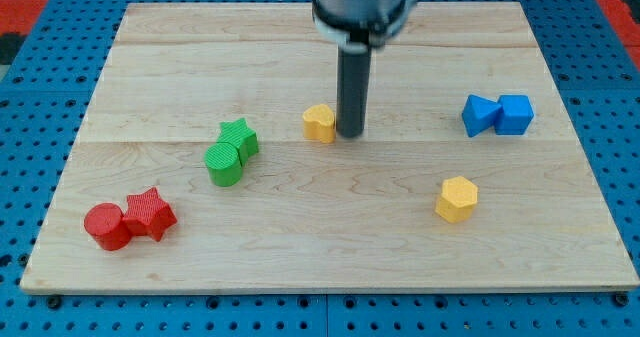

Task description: Push the green circle slightly towards the left of the board

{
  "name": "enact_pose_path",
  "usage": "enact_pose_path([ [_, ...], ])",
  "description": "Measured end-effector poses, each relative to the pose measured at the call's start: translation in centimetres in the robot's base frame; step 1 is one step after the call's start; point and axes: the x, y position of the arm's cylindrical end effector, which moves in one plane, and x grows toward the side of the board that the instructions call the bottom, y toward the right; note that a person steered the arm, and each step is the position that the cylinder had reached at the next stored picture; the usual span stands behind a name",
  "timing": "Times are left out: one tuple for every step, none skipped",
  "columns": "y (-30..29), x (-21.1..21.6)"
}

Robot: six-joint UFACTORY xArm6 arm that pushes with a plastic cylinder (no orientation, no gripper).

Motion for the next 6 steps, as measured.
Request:
enact_pose_path([
  [0.0,1.5],
  [-2.4,1.8],
  [-10.8,2.5],
  [-12.7,2.5],
  [-13.9,2.5],
  [-15.9,2.2],
])
